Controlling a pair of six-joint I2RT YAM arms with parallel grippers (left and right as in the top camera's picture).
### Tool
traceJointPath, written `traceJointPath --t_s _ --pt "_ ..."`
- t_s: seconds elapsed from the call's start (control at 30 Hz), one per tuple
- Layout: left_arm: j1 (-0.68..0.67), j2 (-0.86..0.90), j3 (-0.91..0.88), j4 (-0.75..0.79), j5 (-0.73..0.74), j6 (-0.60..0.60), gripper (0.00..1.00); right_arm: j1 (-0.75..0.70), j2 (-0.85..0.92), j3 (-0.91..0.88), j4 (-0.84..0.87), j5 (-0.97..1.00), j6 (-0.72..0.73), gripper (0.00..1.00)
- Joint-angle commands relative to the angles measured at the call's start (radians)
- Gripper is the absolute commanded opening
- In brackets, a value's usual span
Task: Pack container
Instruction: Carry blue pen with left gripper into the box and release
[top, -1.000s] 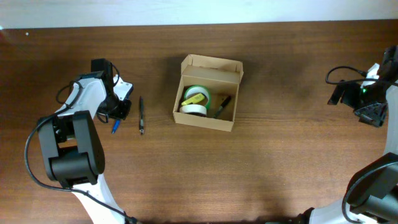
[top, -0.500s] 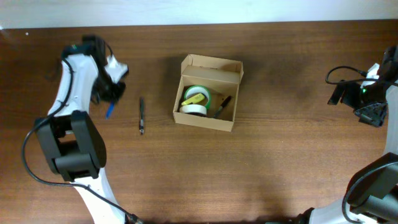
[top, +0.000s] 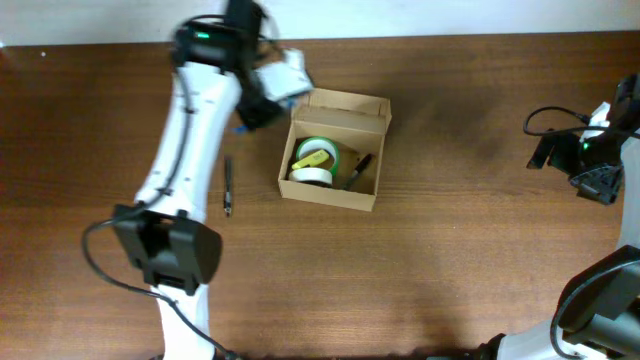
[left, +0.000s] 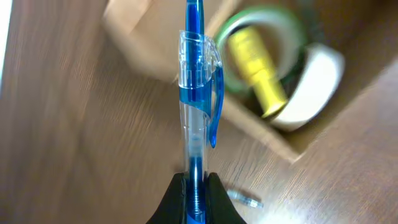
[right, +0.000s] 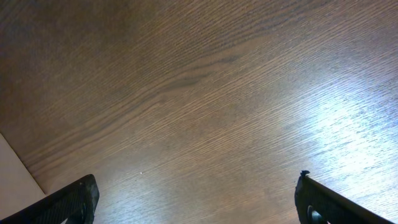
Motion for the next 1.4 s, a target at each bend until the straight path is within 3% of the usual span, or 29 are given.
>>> traceJointPath --t_s 0.0,0.27,0.87,1.37 --pt "-0.112 -0.010 0.011 -0.006 0.019 0.175 0.02 0.000 -0.004 -0.006 -0.002 -0.006 0.002 0.99" --pt "-0.235 0.006 0.002 -0.057 0.103 0.290 0.02 0.000 -0.004 -0.006 -0.002 -0.006 0.002 0.99" --pt "-0.233 0.205 -0.070 -0.018 0.101 0.298 0.02 0.000 -0.004 -0.006 -0.013 -0.005 0.001 0.99" --pt "-0.228 0.218 -0.179 0.060 0.108 0.297 0.02 0.000 -0.004 -0.006 -0.011 -0.005 0.001 0.99"
